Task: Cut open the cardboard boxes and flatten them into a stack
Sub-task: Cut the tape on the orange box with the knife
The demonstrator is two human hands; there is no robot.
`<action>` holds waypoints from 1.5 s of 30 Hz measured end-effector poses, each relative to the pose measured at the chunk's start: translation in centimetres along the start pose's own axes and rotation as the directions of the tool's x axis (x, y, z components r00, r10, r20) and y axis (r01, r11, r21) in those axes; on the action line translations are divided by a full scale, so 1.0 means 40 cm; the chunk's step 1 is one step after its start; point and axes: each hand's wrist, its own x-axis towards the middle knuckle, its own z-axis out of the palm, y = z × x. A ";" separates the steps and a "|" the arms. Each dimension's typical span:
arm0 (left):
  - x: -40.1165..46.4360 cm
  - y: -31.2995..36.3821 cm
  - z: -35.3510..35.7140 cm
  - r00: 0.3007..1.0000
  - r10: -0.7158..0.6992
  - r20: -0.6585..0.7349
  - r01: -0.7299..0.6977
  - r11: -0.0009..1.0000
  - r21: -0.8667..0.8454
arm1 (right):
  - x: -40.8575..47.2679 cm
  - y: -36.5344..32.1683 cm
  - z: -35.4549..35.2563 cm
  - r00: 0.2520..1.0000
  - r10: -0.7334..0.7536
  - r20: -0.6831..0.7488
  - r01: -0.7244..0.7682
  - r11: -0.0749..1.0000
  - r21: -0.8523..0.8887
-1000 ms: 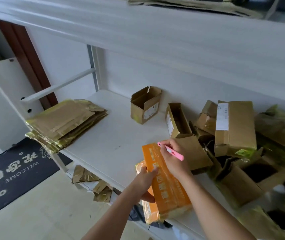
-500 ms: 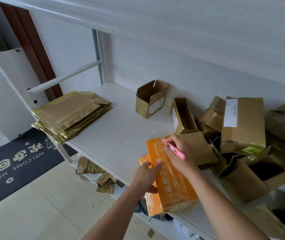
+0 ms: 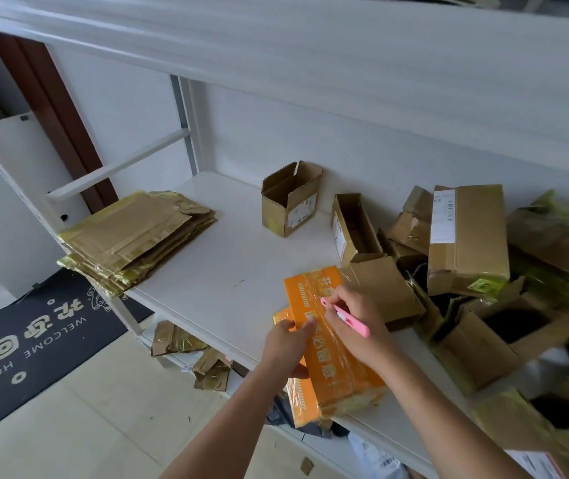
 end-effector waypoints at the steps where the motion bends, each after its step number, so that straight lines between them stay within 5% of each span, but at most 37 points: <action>1: -0.001 -0.001 0.001 1.000 0.003 -0.008 -0.003 1.000 0.012 | -0.007 -0.002 0.003 1.000 -0.002 -0.001 0.002 1.000 -0.005; 14: -0.011 0.000 0.014 0.997 0.038 -0.074 -0.035 0.999 0.039 | -0.135 -0.036 -0.031 0.996 0.061 0.059 -0.064 0.996 0.063; 27: -0.009 0.001 0.028 0.987 0.050 -0.150 -0.041 0.997 0.064 | -0.285 -0.017 -0.015 0.996 -0.048 -0.076 0.052 0.997 0.054; 40: -0.005 0.010 0.032 0.988 0.037 -0.149 -0.030 0.998 0.053 | -0.383 -0.028 -0.059 0.995 0.071 -0.066 -0.058 0.981 0.184; 45: 0.041 0.055 -0.005 0.963 0.256 -0.087 -0.221 0.931 0.292 | -0.403 -0.037 -0.093 0.981 0.173 -0.089 -0.124 0.908 0.400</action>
